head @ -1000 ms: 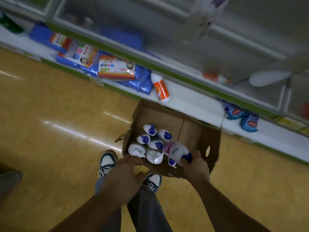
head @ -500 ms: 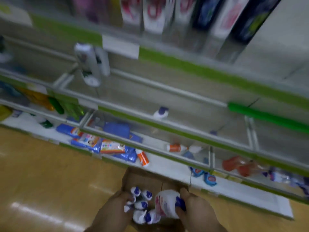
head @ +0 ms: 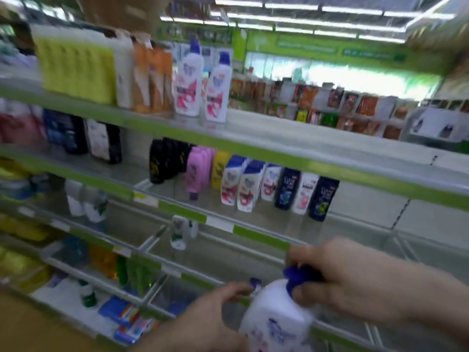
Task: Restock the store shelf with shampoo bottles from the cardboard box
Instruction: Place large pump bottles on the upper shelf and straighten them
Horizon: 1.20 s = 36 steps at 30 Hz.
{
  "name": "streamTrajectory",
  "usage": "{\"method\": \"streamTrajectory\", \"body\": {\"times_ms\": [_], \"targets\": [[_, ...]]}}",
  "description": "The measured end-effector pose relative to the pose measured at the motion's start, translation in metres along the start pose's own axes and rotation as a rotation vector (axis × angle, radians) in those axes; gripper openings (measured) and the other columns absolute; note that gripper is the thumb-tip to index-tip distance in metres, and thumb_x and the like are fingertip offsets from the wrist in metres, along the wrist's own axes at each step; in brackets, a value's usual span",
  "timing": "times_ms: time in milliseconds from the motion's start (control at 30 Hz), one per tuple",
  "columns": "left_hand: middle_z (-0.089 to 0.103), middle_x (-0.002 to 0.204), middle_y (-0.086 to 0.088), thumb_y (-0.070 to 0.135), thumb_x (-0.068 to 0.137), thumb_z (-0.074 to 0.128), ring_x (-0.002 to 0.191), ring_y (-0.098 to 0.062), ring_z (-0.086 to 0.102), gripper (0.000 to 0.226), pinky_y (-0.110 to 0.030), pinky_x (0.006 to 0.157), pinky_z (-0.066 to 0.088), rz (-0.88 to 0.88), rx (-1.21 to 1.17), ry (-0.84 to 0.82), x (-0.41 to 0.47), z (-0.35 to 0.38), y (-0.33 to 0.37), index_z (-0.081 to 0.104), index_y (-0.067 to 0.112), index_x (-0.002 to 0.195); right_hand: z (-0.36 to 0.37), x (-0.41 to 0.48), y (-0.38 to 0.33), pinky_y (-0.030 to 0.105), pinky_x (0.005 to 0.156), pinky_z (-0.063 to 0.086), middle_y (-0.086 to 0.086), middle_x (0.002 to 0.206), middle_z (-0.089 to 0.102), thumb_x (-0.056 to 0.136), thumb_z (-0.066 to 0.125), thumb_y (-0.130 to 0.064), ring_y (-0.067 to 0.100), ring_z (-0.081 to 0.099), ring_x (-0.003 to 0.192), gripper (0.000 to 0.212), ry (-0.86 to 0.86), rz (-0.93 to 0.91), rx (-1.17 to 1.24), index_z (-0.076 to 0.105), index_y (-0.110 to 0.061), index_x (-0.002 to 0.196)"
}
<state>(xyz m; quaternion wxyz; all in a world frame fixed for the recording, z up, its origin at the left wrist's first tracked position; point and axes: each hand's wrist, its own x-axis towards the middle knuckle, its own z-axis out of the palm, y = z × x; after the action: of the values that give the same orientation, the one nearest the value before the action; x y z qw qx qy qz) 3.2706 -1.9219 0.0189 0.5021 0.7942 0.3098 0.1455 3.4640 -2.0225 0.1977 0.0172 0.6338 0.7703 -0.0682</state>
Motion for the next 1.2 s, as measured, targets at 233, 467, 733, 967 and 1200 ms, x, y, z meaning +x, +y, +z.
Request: {"method": "streamTrajectory", "body": {"times_ms": [233, 467, 733, 967, 1200], "targets": [[0.066, 0.122, 0.02, 0.03, 0.065, 0.092, 0.115, 0.004, 0.059, 0.074, -0.028, 0.101, 0.048, 0.222, -0.056, 0.078, -0.012, -0.081, 0.088, 0.056, 0.04, 0.129, -0.121, 0.013, -0.032, 0.026, 0.068, 0.049, -0.021, 0.085, 0.068, 0.088, 0.065, -0.048, 0.002, 0.064, 0.073, 0.017, 0.111, -0.024, 0.013, 0.06, -0.043, 0.104], [0.075, 0.11, 0.005, 0.019, 0.071, 0.088, 0.105, -0.013, 0.07, 0.056, -0.038, 0.094, 0.055, 0.304, -0.12, 0.126, 0.0, -0.145, 0.126, 0.062, 0.026, 0.121, -0.188, 0.059, -0.05, 0.037, 0.07, 0.059, -0.003, 0.082, 0.072, 0.088, 0.069, -0.03, 0.016, 0.069, 0.071, 0.016, 0.272, -0.054, 0.083, 0.066, -0.035, 0.104], [0.077, 0.099, -0.006, 0.02, 0.059, 0.094, 0.088, -0.022, 0.074, 0.06, -0.032, 0.073, 0.057, 0.336, -0.169, 0.196, 0.037, -0.258, 0.124, 0.068, 0.011, 0.113, -0.207, 0.158, -0.068, 0.03, 0.065, 0.057, -0.009, 0.09, 0.069, 0.091, 0.067, -0.041, 0.012, 0.069, 0.074, 0.03, 0.613, 0.051, 0.239, 0.062, -0.031, 0.119], [0.078, 0.096, 0.0, 0.04, 0.046, 0.096, 0.089, -0.018, 0.075, 0.068, -0.043, 0.085, 0.057, 0.376, -0.104, 0.335, 0.077, -0.38, 0.128, 0.072, 0.02, 0.106, -0.202, 0.257, -0.069, 0.04, 0.074, 0.063, -0.008, 0.1, 0.073, 0.082, 0.067, -0.063, 0.009, 0.073, 0.078, 0.07, 0.695, 0.129, 0.476, 0.047, -0.027, 0.139], [0.078, 0.089, 0.004, 0.039, 0.051, 0.091, 0.079, -0.016, 0.075, 0.05, -0.04, 0.074, 0.06, 0.427, -0.089, 0.407, 0.133, -0.442, 0.123, 0.075, 0.028, 0.097, -0.178, 0.345, -0.052, 0.025, 0.074, 0.056, -0.016, 0.11, 0.07, 0.075, 0.083, -0.044, 0.001, 0.068, 0.095, 0.055, 0.582, 0.128, 0.56, 0.057, -0.035, 0.123]]}}
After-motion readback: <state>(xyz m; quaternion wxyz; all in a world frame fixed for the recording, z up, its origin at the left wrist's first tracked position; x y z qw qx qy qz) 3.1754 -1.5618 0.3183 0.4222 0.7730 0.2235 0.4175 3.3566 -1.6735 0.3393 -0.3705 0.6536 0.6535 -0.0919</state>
